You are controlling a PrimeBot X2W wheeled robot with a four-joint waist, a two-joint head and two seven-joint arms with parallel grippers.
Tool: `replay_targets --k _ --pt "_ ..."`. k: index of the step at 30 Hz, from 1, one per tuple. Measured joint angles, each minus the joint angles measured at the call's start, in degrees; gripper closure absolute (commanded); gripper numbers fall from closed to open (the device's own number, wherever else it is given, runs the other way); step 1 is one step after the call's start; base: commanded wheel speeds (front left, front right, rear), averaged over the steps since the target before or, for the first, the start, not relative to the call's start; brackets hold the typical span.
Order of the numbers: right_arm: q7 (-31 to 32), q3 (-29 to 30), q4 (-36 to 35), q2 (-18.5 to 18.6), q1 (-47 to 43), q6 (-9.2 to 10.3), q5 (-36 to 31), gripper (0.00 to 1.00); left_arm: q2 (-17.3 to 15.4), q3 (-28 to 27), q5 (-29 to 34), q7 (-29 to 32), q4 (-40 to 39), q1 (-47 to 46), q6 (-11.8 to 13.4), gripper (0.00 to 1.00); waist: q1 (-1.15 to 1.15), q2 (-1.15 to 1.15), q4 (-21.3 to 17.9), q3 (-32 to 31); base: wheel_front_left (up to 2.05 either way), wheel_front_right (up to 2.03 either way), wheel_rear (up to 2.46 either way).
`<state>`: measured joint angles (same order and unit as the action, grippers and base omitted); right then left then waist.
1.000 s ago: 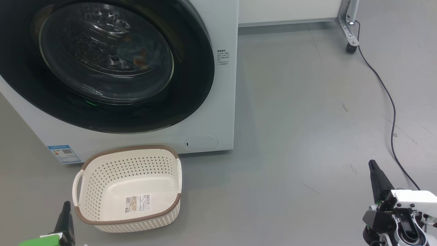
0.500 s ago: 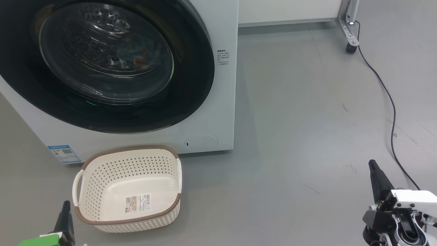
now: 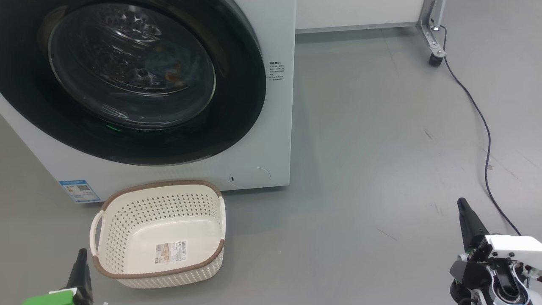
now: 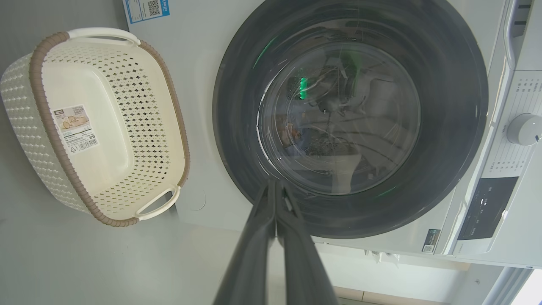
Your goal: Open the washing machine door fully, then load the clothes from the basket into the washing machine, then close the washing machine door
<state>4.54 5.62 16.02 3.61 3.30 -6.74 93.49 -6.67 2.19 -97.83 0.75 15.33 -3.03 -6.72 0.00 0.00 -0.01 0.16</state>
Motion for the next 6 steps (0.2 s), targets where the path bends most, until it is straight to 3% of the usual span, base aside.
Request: replay_targets --k 6 --pt "0.0 0.0 0.0 0.0 0.0 0.0 0.0 1.0 0.0 0.0 0.0 0.0 0.0 0.0 0.0 1.0 0.0 0.0 0.0 0.0 0.0 0.0 0.0"
